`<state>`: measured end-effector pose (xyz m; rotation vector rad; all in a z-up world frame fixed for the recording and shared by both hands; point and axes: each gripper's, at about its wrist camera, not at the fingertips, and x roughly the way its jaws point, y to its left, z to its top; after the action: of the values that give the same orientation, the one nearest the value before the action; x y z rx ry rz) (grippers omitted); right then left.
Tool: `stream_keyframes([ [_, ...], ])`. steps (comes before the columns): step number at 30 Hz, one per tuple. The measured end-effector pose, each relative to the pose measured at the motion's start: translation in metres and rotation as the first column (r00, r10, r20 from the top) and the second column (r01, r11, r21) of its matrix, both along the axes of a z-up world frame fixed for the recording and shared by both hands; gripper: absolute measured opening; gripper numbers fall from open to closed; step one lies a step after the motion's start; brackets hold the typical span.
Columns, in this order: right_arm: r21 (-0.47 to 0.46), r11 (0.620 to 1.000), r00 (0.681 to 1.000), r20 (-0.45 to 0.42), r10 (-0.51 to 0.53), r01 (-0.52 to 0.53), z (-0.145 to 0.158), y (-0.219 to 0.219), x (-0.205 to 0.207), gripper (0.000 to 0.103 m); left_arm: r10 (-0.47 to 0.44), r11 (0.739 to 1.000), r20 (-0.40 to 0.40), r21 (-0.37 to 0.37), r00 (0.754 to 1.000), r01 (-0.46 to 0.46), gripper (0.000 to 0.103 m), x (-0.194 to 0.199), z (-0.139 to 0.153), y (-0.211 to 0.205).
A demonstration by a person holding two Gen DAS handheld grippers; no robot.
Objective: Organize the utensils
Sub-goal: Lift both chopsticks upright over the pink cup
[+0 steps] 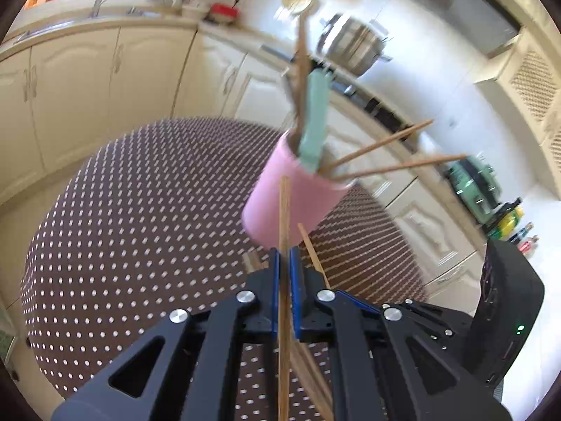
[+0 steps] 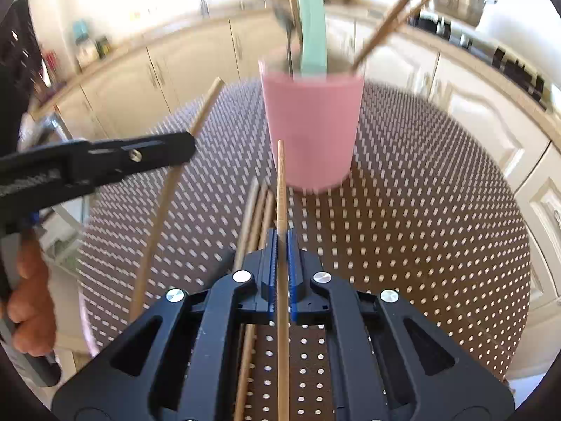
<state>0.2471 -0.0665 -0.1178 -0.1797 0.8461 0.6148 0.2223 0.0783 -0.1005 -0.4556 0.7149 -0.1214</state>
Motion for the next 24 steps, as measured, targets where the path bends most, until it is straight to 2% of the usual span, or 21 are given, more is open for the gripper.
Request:
stream_keyframes([
  [6,0.203,0.979,0.983,0.181,-0.036,-0.001,0.043,-0.021,-0.026,0.006,-0.026,1.000,0.136,0.015,0.990,0.024,0.006,-0.014,0.030,-0.010],
  [10,0.331,0.943,0.949,0.301,-0.096,-0.010,0.062,-0.034,-0.038,0.006,-0.045,0.999,0.204,0.019,0.978,0.042,0.006,-0.018,0.048,-0.019],
  [14,0.420,0.907,0.920,0.358,-0.156,-0.009,0.079,-0.039,-0.032,0.006,-0.051,0.998,0.266,0.055,0.963,0.037,0.006,-0.014,0.071,-0.025],
  [19,0.493,0.870,0.884,0.414,-0.218,-0.017,0.092,-0.041,-0.017,0.006,-0.035,0.997,0.359,0.079,0.933,0.007,0.006,-0.004,0.099,-0.023],
  [24,0.547,0.837,0.830,0.483,-0.278,-0.037,0.104,-0.037,0.005,0.006,-0.018,0.992,0.464,0.118,0.885,-0.042,0.006,0.007,0.124,-0.025],
])
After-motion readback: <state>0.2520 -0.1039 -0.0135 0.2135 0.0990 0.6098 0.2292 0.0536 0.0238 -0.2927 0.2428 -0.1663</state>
